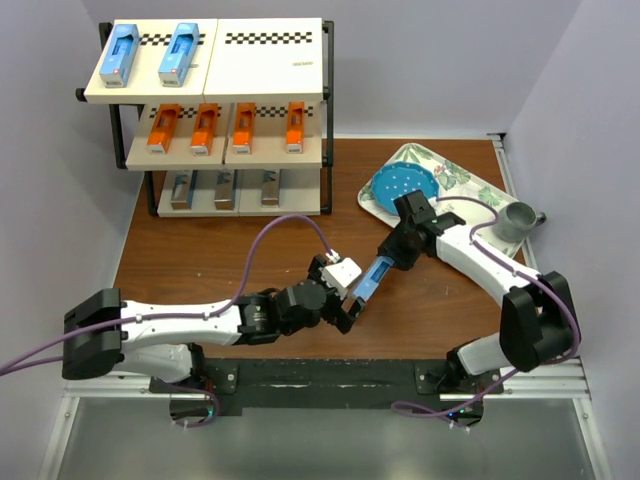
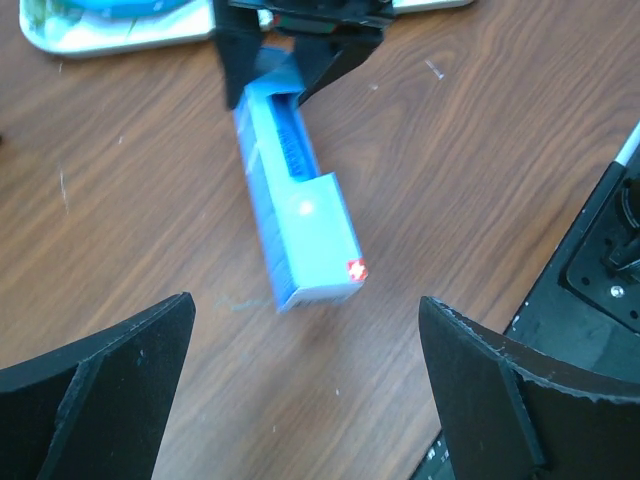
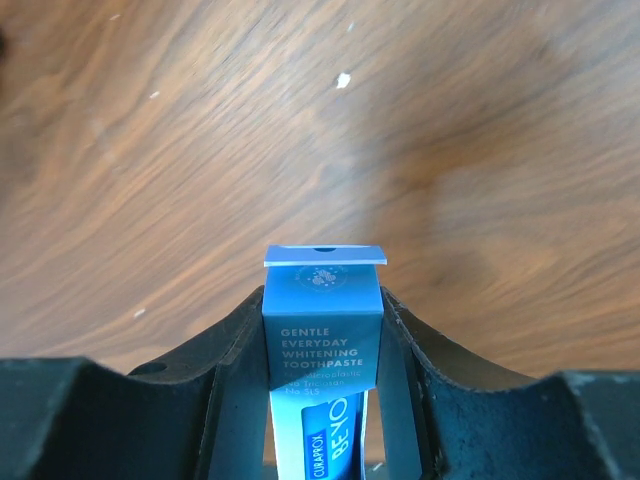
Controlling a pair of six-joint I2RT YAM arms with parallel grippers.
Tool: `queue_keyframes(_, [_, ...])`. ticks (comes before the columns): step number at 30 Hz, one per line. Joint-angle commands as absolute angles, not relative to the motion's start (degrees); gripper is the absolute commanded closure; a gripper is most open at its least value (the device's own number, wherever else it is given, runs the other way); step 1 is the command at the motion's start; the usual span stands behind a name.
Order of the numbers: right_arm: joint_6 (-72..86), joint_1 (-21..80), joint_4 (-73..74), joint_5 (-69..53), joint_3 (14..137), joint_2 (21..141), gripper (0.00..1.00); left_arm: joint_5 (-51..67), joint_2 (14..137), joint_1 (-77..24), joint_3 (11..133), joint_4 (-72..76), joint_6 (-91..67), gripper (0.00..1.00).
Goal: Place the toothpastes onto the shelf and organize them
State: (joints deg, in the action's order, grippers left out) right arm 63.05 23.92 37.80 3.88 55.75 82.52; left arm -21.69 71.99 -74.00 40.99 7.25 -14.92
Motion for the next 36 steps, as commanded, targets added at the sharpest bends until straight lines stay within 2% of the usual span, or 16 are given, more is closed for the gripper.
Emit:
queue_keyframes(1, [69.95, 23.03, 37.27, -3.15, 54.67, 78.58, 0.77, -24.08, 74.88, -75.93, 41.31, 16.61, -8.27, 0.00])
queue_keyframes(8, [72.42, 22.85, 36.30, -6.59, 53.61, 75.94, 0.77, -29.61, 78.57, -77.52, 41.04, 20.83, -3.61, 0.02])
queue_keyframes(12, [72.69, 22.94, 36.21, -6.59, 53.26, 74.80, 0.77, -32.69, 79.71, -77.52, 41.13, 23.46, -0.97, 0.08])
queue_keyframes(18, [72.69, 22.85, 36.04, -7.03, 53.00, 74.53, 0.77, -33.40, 82.44, -77.52, 42.80, 24.79, 2.55, 0.29])
queue_keyframes(19, [72.77, 22.94, 36.04, -7.03, 53.00, 74.53, 0.77, -33.05, 82.62, -77.52, 43.06, 24.70, 2.72, 0.35])
queue_keyframes(27, [72.42, 22.85, 35.86, -7.29, 52.91, 73.83, 0.77, -29.62, 83.58, -77.52, 43.86, 23.73, 2.81, 0.48])
queue_keyframes(30, [72.16, 22.85, 35.68, -7.47, 52.65, 73.74, 0.77, -28.92, 83.85, -77.52, 44.65, 23.29, 3.34, 0.55])
queue_keyframes(31, [71.81, 22.85, 35.51, -7.56, 52.56, 73.74, 0.77, -28.74, 83.93, -77.52, 45.08, 22.86, 3.34, 0.61])
queue_keyframes(33, [71.55, 22.85, 35.42, -8.00, 52.47, 73.65, 0.77, -28.30, 84.02, -77.52, 45.61, 22.41, 3.43, 0.66])
queue_keyframes(35, [71.19, 22.76, 35.07, -8.43, 52.56, 73.39, 0.74, -27.51, 83.94, -77.52, 46.05, 21.89, 3.25, 0.72])
queue_keyframes(36, [71.02, 22.85, 34.63, -8.44, 52.65, 73.21, 0.67, -27.42, 83.85, -77.52, 46.05, 21.54, 2.56, 0.72])
